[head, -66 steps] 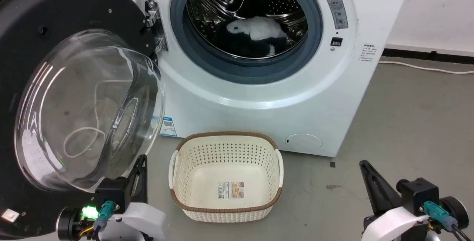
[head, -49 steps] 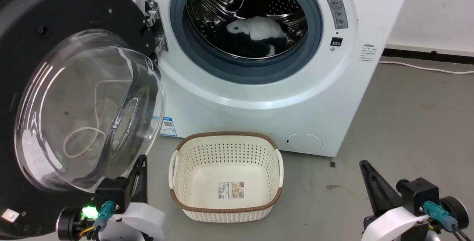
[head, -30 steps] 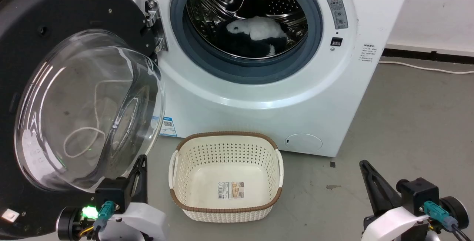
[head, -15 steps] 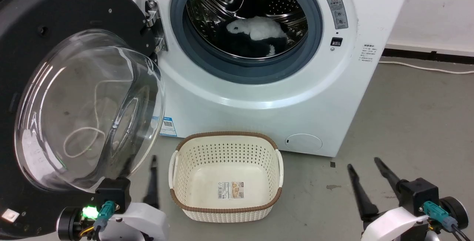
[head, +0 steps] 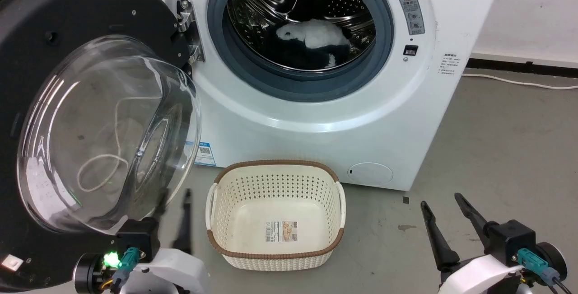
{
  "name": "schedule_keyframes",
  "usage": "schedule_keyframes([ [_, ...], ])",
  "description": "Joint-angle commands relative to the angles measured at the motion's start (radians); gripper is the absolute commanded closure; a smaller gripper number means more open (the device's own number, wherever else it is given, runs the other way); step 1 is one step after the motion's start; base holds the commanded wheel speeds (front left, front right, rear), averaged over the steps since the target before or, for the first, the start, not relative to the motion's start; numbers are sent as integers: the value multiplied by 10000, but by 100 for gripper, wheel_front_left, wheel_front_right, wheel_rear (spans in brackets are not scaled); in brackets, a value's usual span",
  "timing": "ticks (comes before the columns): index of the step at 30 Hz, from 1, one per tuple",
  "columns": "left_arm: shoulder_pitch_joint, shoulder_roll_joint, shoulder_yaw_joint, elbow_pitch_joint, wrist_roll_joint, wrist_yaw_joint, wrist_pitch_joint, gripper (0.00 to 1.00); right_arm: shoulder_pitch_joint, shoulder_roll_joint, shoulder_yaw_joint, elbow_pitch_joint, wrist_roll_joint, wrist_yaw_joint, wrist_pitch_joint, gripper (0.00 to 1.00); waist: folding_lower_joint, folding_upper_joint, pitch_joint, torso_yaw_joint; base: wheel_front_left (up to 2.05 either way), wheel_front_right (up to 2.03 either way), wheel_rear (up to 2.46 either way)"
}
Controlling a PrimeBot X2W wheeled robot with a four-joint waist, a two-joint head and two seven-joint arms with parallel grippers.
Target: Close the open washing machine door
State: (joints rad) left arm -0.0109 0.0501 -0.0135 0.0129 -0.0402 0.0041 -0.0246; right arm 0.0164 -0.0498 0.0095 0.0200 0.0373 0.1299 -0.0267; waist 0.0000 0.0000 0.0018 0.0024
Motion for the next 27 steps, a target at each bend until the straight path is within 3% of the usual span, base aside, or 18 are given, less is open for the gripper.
schedule_keyframes([
  [1, 127, 12, -20, 30, -119, -80, -125, 100, 120, -1, 39, 49, 149, 1, -117, 0, 0, 0, 5, 8, 0, 0, 0],
  [13, -143, 1, 709, -1543, -907, -126, -427, 100, 230, -1, 59, 235, 486, 2, -409, 0, 0, 0, 25, 212, 0, 0, 0],
  [23, -594, 1, 2560, -2622, -1429, -43, -636, 100, 268, -2, 78, 484, 722, 3, -618, 0, 0, 0, 20, 624, 0, 0, 0],
  [27, -796, 1, 3790, -2931, -1636, -65, -741, 100, 285, -2, 88, 633, 825, 3, -722, 0, 0, 0, 36, 904, 0, 0, 0],
])
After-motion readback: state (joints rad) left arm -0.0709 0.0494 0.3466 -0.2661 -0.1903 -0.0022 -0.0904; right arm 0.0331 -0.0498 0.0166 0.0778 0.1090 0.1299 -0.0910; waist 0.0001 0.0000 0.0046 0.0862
